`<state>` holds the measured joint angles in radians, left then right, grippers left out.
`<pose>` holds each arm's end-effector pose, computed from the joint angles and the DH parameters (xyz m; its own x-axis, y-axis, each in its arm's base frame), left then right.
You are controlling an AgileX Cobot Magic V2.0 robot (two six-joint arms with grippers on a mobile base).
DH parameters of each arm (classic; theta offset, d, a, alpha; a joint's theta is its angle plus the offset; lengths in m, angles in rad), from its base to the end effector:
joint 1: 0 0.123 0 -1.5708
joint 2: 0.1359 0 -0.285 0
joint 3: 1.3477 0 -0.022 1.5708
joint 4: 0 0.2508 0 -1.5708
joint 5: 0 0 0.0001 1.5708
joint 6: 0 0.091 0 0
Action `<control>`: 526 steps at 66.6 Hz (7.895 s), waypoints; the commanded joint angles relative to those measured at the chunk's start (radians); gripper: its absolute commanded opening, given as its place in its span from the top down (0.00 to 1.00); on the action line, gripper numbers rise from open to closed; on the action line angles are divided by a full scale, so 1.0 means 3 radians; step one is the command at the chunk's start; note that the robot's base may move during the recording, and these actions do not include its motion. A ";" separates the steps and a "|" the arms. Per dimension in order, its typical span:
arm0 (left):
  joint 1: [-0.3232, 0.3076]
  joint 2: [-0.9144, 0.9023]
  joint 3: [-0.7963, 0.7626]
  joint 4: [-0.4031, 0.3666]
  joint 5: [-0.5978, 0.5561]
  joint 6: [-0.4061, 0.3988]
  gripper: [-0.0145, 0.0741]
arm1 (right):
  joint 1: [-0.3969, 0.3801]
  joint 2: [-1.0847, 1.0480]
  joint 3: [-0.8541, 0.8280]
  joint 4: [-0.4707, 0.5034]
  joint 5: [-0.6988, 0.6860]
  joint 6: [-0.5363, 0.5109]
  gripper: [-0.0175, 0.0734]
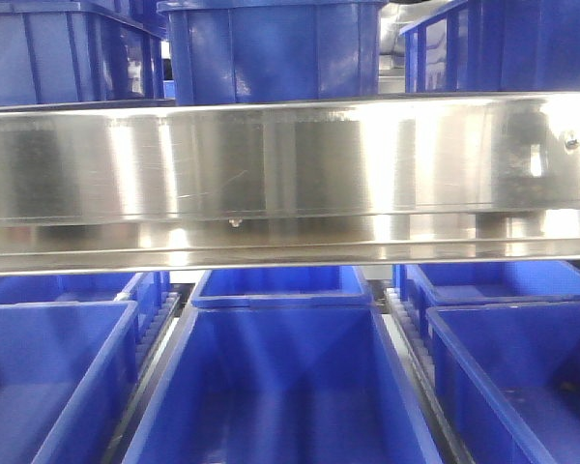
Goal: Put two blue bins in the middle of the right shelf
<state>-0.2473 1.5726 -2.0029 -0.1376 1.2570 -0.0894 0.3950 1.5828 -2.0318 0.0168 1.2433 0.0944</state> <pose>0.3005 -0.0881 0.4878 -0.6900 0.0395 -0.7227 0.2476 0.9511 -0.1845 0.2906 0.1227 0.4927 -0.6360 -0.1572 -0.7555 -0.3342 0.9386 0.0860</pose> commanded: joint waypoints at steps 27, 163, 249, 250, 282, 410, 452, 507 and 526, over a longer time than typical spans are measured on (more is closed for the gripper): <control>-0.0026 -0.0067 -0.0047 -0.0312 -0.0177 0.0090 0.96 | 0.0021 -0.0039 -0.0037 0.0131 -0.0354 -0.0079 0.98; -0.0026 -0.0067 -0.0047 -0.0312 -0.1279 0.0090 0.96 | 0.0021 -0.0039 -0.0037 0.0131 -0.0354 -0.0079 0.98; -0.0026 -0.0067 -0.0047 -0.0312 -0.1666 0.0090 0.96 | 0.0021 -0.0039 -0.0037 0.0131 -0.0362 -0.0079 0.98; -0.0026 -0.0067 -0.0047 -0.0312 -0.1666 0.0090 0.96 | 0.0021 -0.0039 -0.0037 0.0131 -0.0362 -0.0079 0.98; -0.0026 -0.0067 -0.0047 -0.0312 -0.1666 0.0090 0.96 | 0.0021 -0.0039 -0.0037 0.0131 -0.0362 -0.0079 0.98; -0.0026 -0.0067 -0.0047 -0.0312 -0.1666 0.0090 0.96 | 0.0021 -0.0039 -0.0037 0.0131 -0.0362 -0.0079 0.98; -0.0026 -0.0067 -0.0047 -0.0312 -0.1666 0.0090 0.96 | 0.0021 -0.0039 -0.0037 0.0131 -0.0362 -0.0079 0.98; -0.0026 -0.0067 -0.0047 -0.0312 -0.1666 0.0090 0.96 | 0.0021 -0.0039 -0.0037 0.0131 -0.0362 -0.0079 0.98; -0.0026 -0.0067 -0.0047 -0.0312 -0.1666 0.0090 0.96 | 0.0021 -0.0039 -0.0037 0.0131 -0.0362 -0.0079 0.98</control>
<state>-0.2451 1.5726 -2.0006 -0.1433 0.8768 -0.0500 0.3941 1.5844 -2.0318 0.0000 1.2080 0.1050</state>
